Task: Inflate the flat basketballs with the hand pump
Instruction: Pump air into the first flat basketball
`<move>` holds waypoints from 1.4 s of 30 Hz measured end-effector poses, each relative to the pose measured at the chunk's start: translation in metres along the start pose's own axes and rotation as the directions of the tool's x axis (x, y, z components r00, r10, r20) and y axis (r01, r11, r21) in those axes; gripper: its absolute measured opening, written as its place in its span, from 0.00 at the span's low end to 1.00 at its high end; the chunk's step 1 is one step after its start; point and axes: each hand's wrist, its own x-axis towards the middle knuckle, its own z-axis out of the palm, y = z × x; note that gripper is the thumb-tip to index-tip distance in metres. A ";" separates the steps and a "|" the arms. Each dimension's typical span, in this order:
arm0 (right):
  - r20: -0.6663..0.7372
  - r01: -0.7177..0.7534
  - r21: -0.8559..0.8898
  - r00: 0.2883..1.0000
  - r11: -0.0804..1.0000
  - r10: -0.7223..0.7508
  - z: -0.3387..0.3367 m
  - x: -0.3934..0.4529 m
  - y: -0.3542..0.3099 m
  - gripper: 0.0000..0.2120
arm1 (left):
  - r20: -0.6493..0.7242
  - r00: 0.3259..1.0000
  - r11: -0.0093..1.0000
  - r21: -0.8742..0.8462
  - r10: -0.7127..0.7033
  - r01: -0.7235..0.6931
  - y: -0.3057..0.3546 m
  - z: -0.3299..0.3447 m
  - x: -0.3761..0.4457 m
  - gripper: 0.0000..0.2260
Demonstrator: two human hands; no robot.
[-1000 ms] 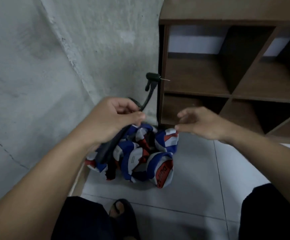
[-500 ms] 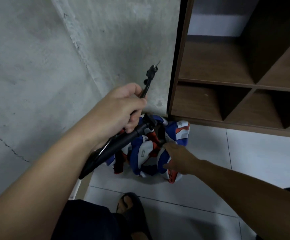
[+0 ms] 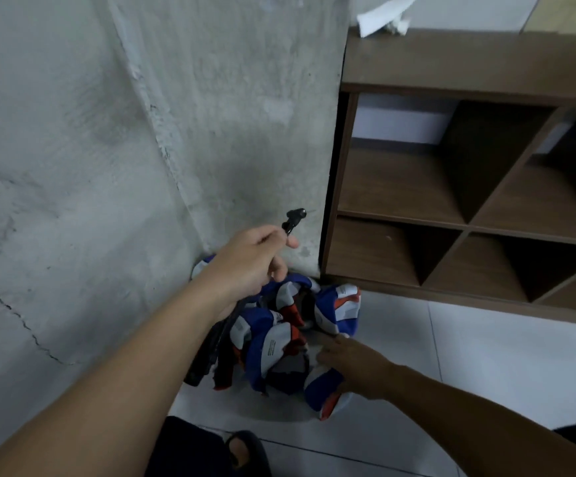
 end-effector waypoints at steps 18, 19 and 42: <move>-0.382 -0.042 0.575 0.870 0.817 0.313 -0.186 -0.197 0.023 0.22 | 0.192 0.980 0.914 -0.388 -0.046 0.119 0.046 0.076 0.016 0.19; -0.389 -0.027 0.602 0.863 0.798 0.322 -0.190 -0.208 0.023 0.22 | 0.214 0.976 0.922 -0.367 -0.048 0.126 0.047 0.079 0.016 0.23; -0.566 0.154 0.627 0.764 0.764 0.310 -0.191 -0.238 0.050 0.20 | 0.234 0.911 0.941 -0.066 0.339 -0.333 0.068 0.158 0.007 0.04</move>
